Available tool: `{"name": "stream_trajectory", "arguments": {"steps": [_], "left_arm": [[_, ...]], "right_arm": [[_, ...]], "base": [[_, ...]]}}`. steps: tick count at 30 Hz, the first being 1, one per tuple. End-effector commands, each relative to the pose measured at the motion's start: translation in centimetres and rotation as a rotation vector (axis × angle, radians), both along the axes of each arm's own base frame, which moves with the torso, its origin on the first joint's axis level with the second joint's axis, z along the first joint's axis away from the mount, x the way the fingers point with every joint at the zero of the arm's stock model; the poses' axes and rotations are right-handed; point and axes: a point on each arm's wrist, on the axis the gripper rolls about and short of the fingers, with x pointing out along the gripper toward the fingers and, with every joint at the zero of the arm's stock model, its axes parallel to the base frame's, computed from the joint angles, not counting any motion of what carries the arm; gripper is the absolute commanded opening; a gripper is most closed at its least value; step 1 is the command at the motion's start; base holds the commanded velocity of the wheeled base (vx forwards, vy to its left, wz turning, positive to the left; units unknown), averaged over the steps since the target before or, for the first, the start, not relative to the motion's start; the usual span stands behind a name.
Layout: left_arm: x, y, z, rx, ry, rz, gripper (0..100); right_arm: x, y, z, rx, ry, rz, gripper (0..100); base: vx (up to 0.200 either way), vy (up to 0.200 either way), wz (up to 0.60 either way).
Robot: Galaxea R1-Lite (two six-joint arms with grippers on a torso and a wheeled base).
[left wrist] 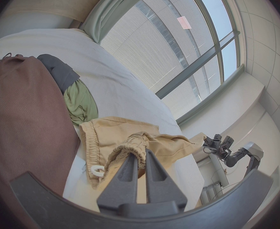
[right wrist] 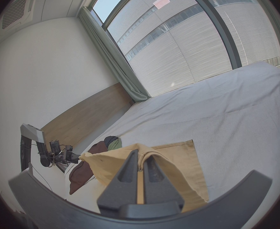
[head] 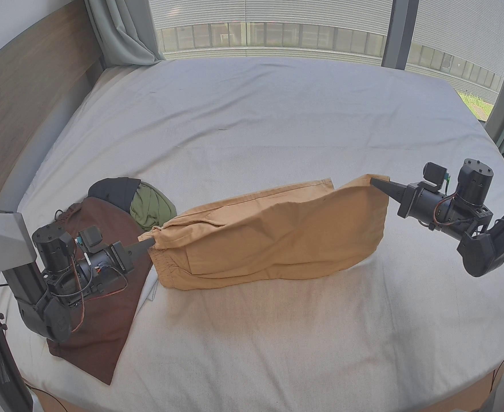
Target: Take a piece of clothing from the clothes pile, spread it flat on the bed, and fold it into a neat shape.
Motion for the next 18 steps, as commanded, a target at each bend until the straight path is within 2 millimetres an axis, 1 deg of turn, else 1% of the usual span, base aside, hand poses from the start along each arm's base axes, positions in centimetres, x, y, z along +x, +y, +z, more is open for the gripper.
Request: {"name": "stream_trajectory", "arguments": {"steps": [1, 4, 5, 7, 13, 18], "left_arm": [[1.1, -0.1, -0.4, -0.009, -0.001, 0.028, 0], [1.5, -0.4, -1.2, -0.005, 0.015, 0.034, 0], [1.5, -0.5, -1.2, -0.005, 0.014, 0.034, 0], [2.0, -0.6, -1.5, -0.001, 0.015, 0.054, 0], [2.7, -0.7, -1.9, -0.001, 0.012, 0.085, 0], [3.7, -0.7, -2.5, -0.016, 0.019, 0.133, 0]], "right_arm": [[2.1, 0.2, -1.8, 0.001, 0.03, -0.003, 0], [3.1, 0.3, -2.0, 0.001, 0.026, -0.005, 0], [3.2, 0.3, -2.0, 0.001, 0.026, -0.005, 0], [4.1, 0.4, -2.0, 0.002, 0.021, -0.005, 0], [5.7, 0.6, -2.0, 0.006, 0.028, -0.005, 0], [8.1, 0.9, -2.3, 0.012, 0.017, -0.012, 0]], "base": [[0.0, 0.0, 0.0], [0.0, 0.0, 0.0], [0.0, 0.0, 0.0], [0.0, 0.0, 0.0], [0.0, 0.0, 0.0], [0.0, 0.0, 0.0]]}}
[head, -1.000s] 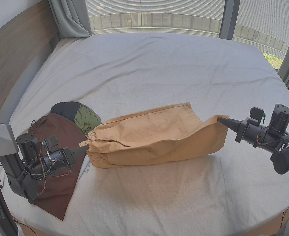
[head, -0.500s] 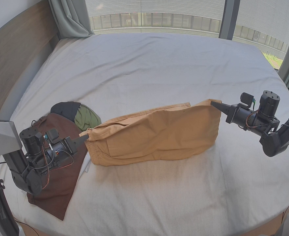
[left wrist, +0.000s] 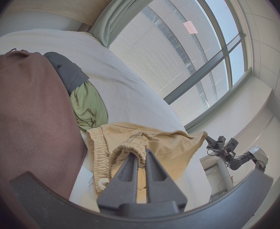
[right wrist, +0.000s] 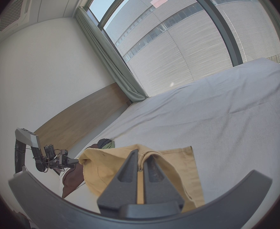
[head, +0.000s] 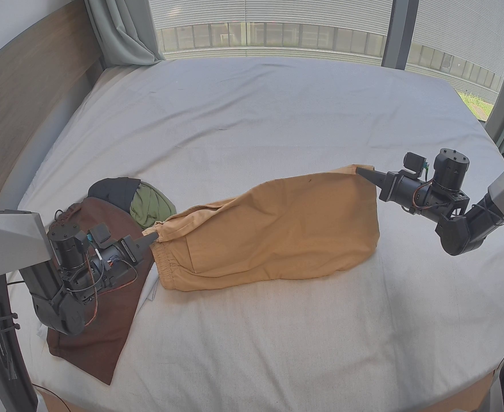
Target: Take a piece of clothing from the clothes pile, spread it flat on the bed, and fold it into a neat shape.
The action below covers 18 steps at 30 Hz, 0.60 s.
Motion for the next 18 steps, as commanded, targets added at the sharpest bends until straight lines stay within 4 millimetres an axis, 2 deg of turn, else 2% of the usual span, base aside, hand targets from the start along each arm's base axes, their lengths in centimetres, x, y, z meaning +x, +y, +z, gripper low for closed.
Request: {"name": "stream_trajectory", "arguments": {"steps": [1, 10, 17, 18], "left_arm": [[1.1, 0.0, -1.1, -0.011, 0.017, 0.039, 0], [2.2, -0.1, -1.9, -0.015, 0.016, 0.075, 0], [2.6, -0.2, -2.0, -0.013, 0.005, 0.101, 0], [2.7, -0.2, -2.0, -0.014, 0.004, 0.102, 100]], "right_arm": [[2.3, 0.3, -1.4, 0.003, 0.016, -0.01, 0], [4.5, 0.8, -2.7, 0.01, 0.036, -0.01, 0], [5.2, 0.9, -3.2, 0.017, 0.027, -0.01, 0], [5.2, 1.0, -3.2, 0.016, 0.023, -0.009, 100]], "base": [[0.0, 0.0, 0.0], [0.0, 0.0, 0.0], [0.0, 0.0, 0.0], [0.0, 0.0, 0.0]]}}
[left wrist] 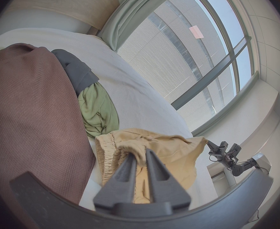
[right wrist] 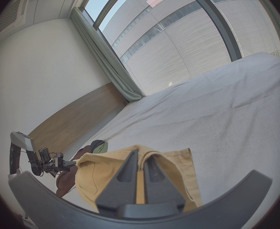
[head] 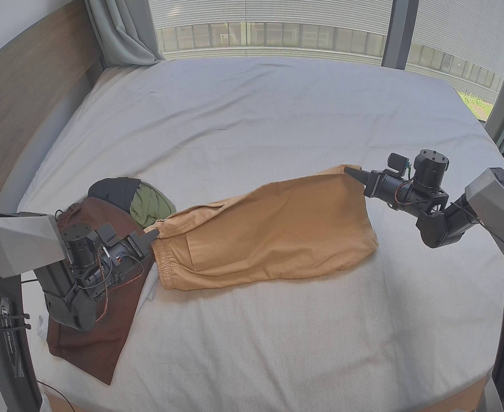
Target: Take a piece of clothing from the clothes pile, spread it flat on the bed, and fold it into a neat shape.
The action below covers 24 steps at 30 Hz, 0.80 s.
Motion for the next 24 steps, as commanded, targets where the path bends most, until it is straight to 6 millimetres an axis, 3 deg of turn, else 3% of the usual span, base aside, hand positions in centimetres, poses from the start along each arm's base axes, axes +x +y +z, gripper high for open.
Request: {"name": "stream_trajectory", "arguments": {"steps": [1, 9, 17, 24], "left_arm": [[0.3, -0.1, -0.2, -0.001, -0.002, 0.003, 100], [0.6, 0.3, 0.0, -0.001, -0.017, 0.026, 100], [-0.1, -0.2, 0.8, -0.002, -0.023, 0.008, 100], [-0.7, -0.5, 1.6, -0.003, -0.031, -0.011, 100]], "right_arm": [[0.4, 0.2, -0.8, -0.001, 0.008, 0.004, 100], [0.5, 1.0, -1.6, 0.0, 0.004, -0.012, 100], [-3.3, 1.9, -0.7, -0.011, 0.069, 0.024, 100], [-6.4, 1.5, -0.8, 0.008, 0.103, 0.03, 100]], "base": [[0.0, 0.0, 0.0], [0.0, 0.0, 0.0], [0.0, 0.0, 0.0], [0.0, 0.0, 0.0]]}}
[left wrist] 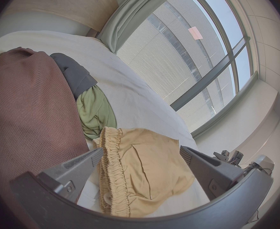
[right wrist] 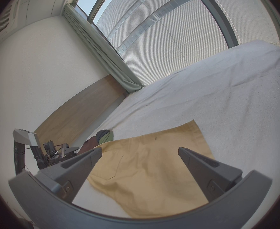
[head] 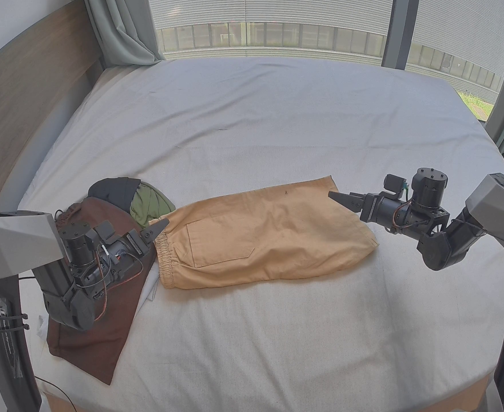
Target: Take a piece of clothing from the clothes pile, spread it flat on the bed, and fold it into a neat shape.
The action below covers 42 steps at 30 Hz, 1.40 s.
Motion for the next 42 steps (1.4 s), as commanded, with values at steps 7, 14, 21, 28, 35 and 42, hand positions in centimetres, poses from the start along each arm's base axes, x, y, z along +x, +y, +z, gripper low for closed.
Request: {"name": "stream_trajectory", "arguments": {"steps": [7, 14, 21, 28, 35, 42], "left_arm": [[-1.7, -0.4, 2.3, -0.002, -0.033, -0.051, 100], [-2.7, -0.3, 2.9, -0.001, -0.034, -0.095, 100], [-3.5, -0.2, 2.4, 0.11, -0.06, -0.157, 100], [-4.0, -0.2, 1.8, 0.224, -0.108, -0.233, 100], [-3.8, 0.0, 1.3, 0.268, -0.119, -0.24, 100], [-3.7, 0.5, 0.4, 0.328, -0.136, -0.266, 100]], "right_arm": [[-6.3, -0.5, 0.0, 0.105, -0.023, 0.004, 100], [-8.0, -0.6, -1.2, 0.1, -0.003, 0.006, 100], [-8.5, -0.7, -1.8, 0.091, 0.037, -0.005, 100], [-8.7, -0.7, -3.2, 0.08, 0.089, -0.007, 100], [-8.5, -0.6, -5.4, 0.067, 0.154, -0.009, 100], [-8.3, -0.3, -7.3, 0.056, 0.204, -0.004, 100]], "base": [[0.0, 0.0, 0.0], [0.0, 0.0, 0.0], [0.0, 0.0, 0.0], [0.0, 0.0, 0.0], [0.0, 0.0, 0.0], [0.0, 0.0, 0.0]]}}
